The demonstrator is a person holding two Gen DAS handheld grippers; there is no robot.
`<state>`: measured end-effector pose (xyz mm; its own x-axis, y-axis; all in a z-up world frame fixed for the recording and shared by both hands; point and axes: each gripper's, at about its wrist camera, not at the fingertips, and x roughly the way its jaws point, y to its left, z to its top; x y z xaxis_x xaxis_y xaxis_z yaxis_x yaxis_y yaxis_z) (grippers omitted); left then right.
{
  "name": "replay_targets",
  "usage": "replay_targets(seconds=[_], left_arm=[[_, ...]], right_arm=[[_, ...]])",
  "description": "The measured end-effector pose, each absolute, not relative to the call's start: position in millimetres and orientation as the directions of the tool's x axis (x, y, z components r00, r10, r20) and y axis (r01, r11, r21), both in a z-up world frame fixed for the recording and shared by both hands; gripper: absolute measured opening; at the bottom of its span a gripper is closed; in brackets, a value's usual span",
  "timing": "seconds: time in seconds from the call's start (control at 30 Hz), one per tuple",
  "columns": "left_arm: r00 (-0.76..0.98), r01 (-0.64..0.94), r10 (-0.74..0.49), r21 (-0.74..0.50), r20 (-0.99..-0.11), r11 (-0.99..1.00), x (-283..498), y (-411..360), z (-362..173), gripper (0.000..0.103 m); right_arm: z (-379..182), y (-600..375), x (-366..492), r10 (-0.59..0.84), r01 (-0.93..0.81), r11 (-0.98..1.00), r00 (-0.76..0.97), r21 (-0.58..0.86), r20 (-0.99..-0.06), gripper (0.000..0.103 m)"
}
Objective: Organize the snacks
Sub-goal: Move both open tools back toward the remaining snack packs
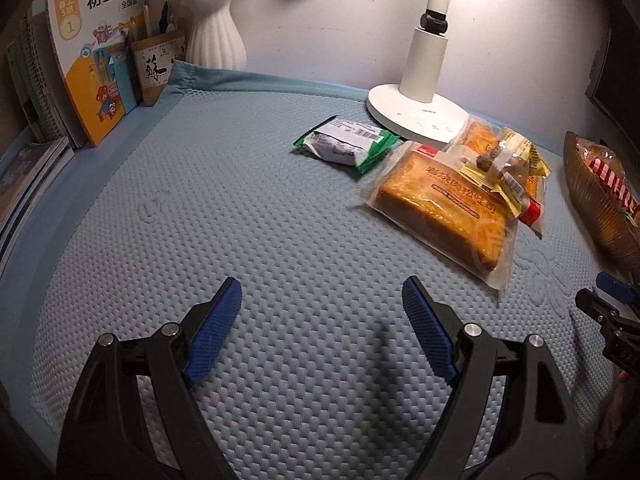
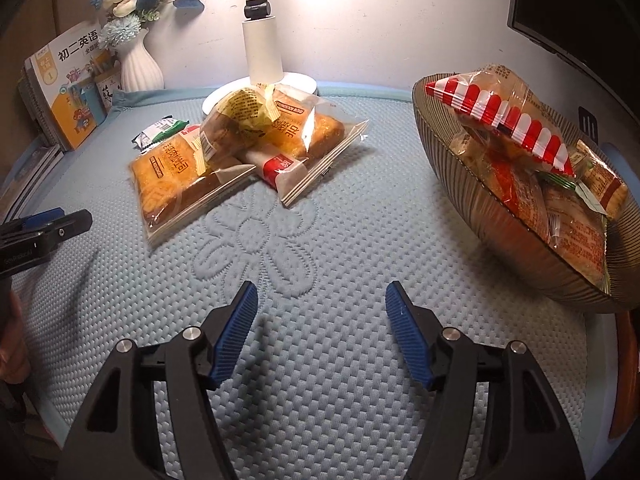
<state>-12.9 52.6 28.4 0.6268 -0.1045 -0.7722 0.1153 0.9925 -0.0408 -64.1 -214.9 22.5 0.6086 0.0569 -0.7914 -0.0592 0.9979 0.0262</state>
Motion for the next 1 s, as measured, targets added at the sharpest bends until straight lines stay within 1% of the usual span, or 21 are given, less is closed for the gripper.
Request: replay_targets(seconds=[0.13,0.23,0.3,0.37,0.47,0.67,0.77,0.83,1.0], left_arm=[[0.583,0.220,-0.158,-0.032,-0.797,0.975,-16.2,10.1,42.5,0.084],[0.575,0.286,-0.190,-0.022,-0.796,0.958,-12.1,-24.2,46.9,0.086],[0.587,0.306,-0.178,0.012,-0.790,0.952,-8.3,-43.1,42.0,0.086],[0.587,0.317,-0.177,0.023,-0.790,0.948,-2.7,-55.2,33.6,0.086],[0.588,0.320,-0.159,0.048,-0.793,0.946,3.8,-62.2,21.9,0.086],[0.573,0.324,-0.129,0.079,-0.809,0.943,7.7,-66.6,4.8,0.086],[0.573,0.303,-0.133,0.058,-0.809,0.951,9.9,-59.5,6.8,0.086],[0.585,0.282,-0.118,0.065,-0.803,0.957,11.0,-52.2,9.1,0.086],[0.571,0.233,-0.118,0.022,-0.812,0.972,11.0,-22.4,8.2,0.086]], right_arm=[[56.8,-212.4,-49.1,0.187,-0.113,0.982,0.614,0.149,-0.767,0.066],[81.1,-207.7,-20.6,0.200,-0.108,0.980,0.618,0.169,-0.760,0.066],[88.2,-209.4,2.5,0.217,-0.108,0.975,0.617,0.192,-0.757,0.064],[89.1,-211.1,25.0,0.226,-0.096,0.973,0.609,0.212,-0.760,0.062],[83.7,-213.1,52.7,0.281,-0.097,0.956,0.581,0.278,-0.764,0.061],[60.8,-206.0,84.0,0.294,-0.076,0.951,0.528,0.301,-0.796,0.060],[56.9,-207.4,85.5,0.331,-0.076,0.936,0.519,0.343,-0.788,0.055],[58.3,-206.7,82.6,0.349,-0.086,0.930,0.513,0.358,-0.784,0.047],[59.8,-197.9,63.9,0.363,-0.113,0.928,0.503,0.356,-0.784,0.038]])
